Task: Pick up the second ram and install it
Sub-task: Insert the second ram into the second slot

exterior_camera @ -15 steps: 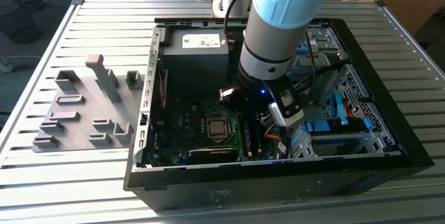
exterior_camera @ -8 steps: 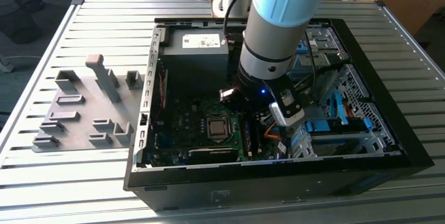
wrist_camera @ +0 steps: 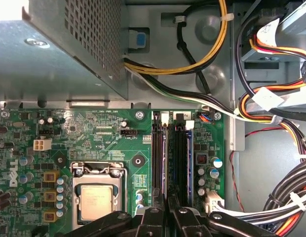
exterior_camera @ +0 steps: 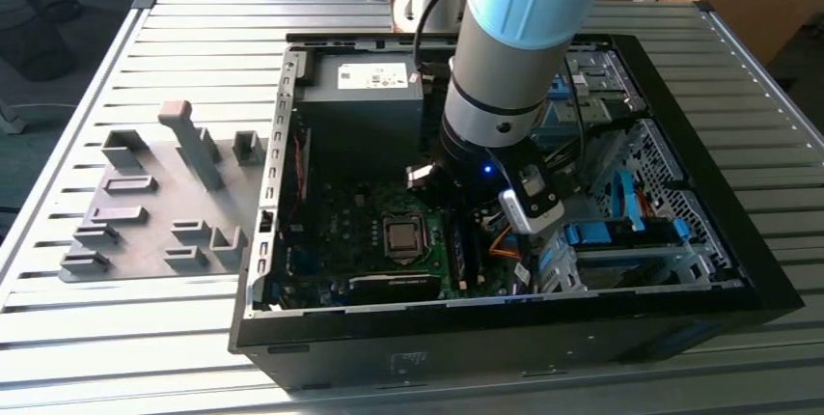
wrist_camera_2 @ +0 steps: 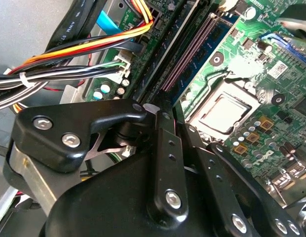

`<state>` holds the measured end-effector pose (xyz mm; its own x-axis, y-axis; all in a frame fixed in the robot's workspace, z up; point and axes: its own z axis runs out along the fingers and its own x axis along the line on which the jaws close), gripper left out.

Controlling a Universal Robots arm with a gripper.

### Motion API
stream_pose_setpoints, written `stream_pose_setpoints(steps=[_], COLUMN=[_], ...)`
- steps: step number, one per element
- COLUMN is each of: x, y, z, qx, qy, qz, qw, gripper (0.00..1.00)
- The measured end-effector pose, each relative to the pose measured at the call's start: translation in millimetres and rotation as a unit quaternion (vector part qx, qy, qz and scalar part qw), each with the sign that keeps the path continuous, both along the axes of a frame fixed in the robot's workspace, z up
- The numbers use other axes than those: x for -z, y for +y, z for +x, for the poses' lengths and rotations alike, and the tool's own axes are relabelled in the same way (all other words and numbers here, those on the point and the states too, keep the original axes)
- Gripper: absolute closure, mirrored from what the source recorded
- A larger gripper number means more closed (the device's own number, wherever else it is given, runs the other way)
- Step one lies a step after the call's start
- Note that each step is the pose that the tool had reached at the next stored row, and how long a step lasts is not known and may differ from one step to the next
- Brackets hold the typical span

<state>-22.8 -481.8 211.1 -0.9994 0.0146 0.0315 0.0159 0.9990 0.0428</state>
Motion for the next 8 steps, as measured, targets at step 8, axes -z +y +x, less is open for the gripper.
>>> stream_pose_setpoints(steps=[8], x=[0.0], y=[0.0], z=[0.3], qx=[-0.006], qy=[0.0], qz=[0.0], qw=[1.0], gripper=[0.86])
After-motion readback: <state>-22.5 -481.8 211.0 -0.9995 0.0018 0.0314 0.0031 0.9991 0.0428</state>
